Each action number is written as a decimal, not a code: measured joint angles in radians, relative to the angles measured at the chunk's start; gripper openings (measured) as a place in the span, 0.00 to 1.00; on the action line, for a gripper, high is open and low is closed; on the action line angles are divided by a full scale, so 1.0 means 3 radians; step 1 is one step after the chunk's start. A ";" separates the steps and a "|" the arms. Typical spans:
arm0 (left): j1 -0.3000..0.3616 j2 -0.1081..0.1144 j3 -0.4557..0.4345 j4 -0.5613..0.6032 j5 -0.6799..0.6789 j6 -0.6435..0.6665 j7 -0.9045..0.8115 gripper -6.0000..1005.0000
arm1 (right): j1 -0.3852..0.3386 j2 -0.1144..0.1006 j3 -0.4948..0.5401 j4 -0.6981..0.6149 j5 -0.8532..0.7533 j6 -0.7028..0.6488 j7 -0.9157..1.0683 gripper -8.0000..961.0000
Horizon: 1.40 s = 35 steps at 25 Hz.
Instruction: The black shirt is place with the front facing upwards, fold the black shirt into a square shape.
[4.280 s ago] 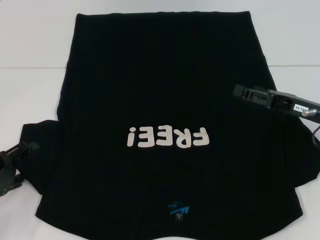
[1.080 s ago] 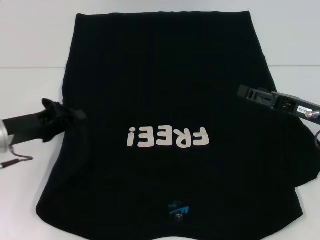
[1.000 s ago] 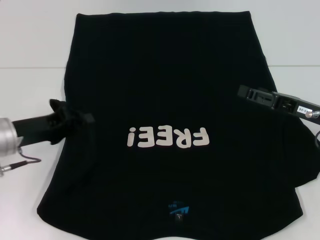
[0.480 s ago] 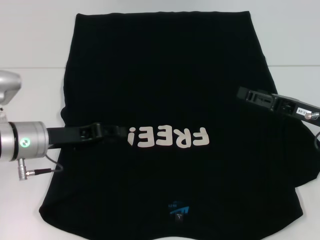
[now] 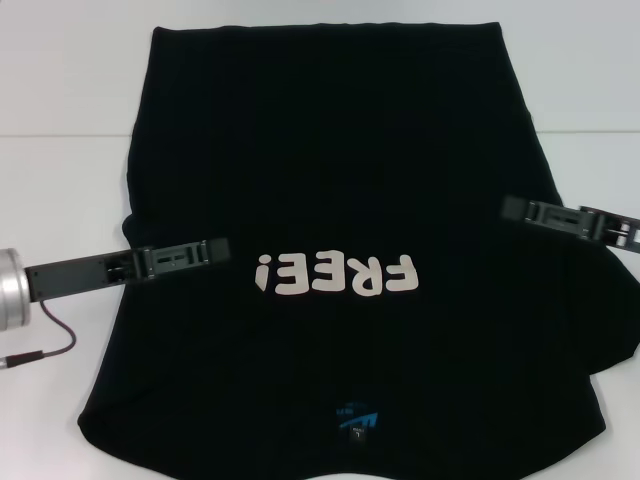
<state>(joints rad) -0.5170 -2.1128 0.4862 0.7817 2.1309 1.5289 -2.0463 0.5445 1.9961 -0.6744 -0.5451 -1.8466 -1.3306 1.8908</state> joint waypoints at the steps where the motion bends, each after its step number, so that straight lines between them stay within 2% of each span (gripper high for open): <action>1: 0.0006 -0.0001 -0.0028 0.0006 -0.0011 0.0031 0.0060 0.72 | 0.0000 -0.0066 -0.0010 -0.0022 -0.0075 -0.0094 0.0166 0.98; 4: 0.0008 -0.0003 -0.0071 0.0007 -0.0030 0.0040 0.0120 0.78 | -0.0002 -0.0239 -0.0002 -0.0245 -0.0322 -0.0370 0.0771 0.98; 6: 0.0006 -0.0010 -0.0074 0.0006 -0.0033 0.0024 0.0144 0.82 | -0.0023 -0.0305 0.0015 -0.0549 -0.0538 -0.0497 0.1272 0.98; 8: 0.0006 -0.0020 -0.0074 0.0008 -0.0034 0.0015 0.0174 0.87 | -0.0036 -0.0328 0.0071 -0.0837 -0.0829 -0.0535 0.1687 0.98; 11: 0.0007 -0.0021 -0.0075 -0.0002 -0.0037 0.0009 0.0219 0.94 | -0.0006 -0.0342 0.0219 -0.1068 -0.1292 -0.0601 0.2047 0.98; 16: 0.0021 -0.0019 -0.0077 -0.0011 -0.0041 -0.0027 0.0264 0.94 | 0.0059 -0.0349 0.0382 -0.1097 -0.1809 -0.0644 0.2176 0.98; 26: 0.0046 -0.0033 -0.0076 -0.0027 -0.0046 -0.0059 0.0277 0.94 | -0.0061 -0.0352 0.0434 -0.0975 -0.1996 -0.0516 0.2258 0.98; 35: 0.0064 -0.0067 -0.0082 -0.0029 -0.0056 -0.0067 0.0268 0.94 | 0.0018 -0.0345 0.0410 -0.0681 -0.2149 -0.0226 0.2281 0.98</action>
<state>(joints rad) -0.4978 -2.1328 0.4615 0.7730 2.1140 1.5087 -1.9659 0.5500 1.8926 -0.5513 -0.7495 -2.4913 -1.3984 2.5750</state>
